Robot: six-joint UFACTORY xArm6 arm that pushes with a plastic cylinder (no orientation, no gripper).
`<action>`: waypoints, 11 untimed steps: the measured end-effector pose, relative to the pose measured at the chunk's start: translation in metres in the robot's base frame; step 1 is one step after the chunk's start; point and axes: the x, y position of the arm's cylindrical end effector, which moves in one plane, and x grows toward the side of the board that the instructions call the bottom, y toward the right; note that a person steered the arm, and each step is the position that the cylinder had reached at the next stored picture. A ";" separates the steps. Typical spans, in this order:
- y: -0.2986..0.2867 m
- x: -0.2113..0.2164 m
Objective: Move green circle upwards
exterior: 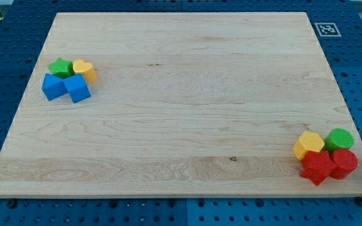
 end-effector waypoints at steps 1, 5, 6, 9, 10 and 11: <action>-0.004 0.000; -0.036 -0.044; -0.053 -0.059; -0.150 -0.111; -0.147 -0.123; -0.099 -0.091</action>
